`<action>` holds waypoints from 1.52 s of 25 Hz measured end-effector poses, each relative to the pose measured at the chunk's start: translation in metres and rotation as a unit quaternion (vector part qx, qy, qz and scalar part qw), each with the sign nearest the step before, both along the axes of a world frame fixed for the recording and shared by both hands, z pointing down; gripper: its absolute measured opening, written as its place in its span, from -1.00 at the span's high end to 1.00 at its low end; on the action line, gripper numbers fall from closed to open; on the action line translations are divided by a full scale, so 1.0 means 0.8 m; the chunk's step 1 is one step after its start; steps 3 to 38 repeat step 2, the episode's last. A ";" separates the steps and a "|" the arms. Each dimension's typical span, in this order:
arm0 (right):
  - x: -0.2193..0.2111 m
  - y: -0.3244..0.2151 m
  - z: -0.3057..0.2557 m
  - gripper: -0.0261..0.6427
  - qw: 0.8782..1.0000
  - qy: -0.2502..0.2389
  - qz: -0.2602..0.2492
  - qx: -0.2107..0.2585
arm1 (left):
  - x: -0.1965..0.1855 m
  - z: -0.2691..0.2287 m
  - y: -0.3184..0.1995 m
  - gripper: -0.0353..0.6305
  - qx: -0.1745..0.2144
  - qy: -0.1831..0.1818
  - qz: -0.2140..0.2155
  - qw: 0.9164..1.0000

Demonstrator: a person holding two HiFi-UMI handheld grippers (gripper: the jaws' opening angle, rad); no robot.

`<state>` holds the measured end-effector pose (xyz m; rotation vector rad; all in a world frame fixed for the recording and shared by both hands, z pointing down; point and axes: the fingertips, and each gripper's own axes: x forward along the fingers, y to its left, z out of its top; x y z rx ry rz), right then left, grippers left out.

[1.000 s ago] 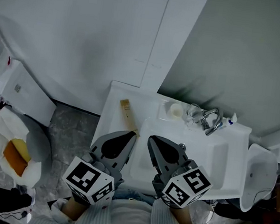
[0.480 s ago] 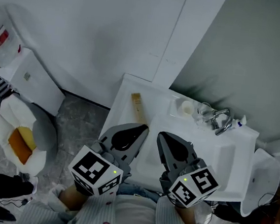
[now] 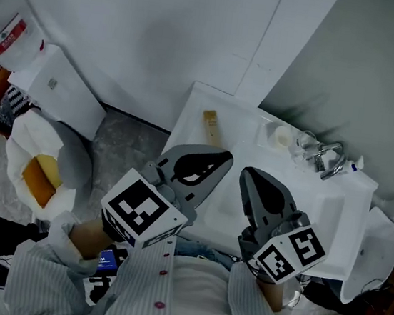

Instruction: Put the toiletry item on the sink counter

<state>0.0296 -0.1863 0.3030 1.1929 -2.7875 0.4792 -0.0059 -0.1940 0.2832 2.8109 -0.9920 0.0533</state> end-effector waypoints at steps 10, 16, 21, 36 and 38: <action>0.001 -0.002 -0.001 0.89 1.000 0.000 0.003 0.004 | 0.001 0.003 -0.004 0.84 0.000 -0.012 0.012 1.000; 0.001 -0.002 -0.001 0.89 1.000 0.000 0.003 0.004 | 0.001 0.003 -0.004 0.84 0.000 -0.012 0.012 1.000; 0.001 -0.002 -0.001 0.89 1.000 0.000 0.003 0.004 | 0.001 0.003 -0.004 0.84 0.000 -0.012 0.012 1.000; 0.001 -0.002 -0.001 0.89 1.000 0.000 0.003 0.004 | 0.001 0.003 -0.004 0.84 0.000 -0.012 0.012 1.000; 0.001 -0.002 -0.001 0.89 1.000 0.000 0.003 0.004 | 0.001 0.003 -0.004 0.84 0.000 -0.012 0.012 1.000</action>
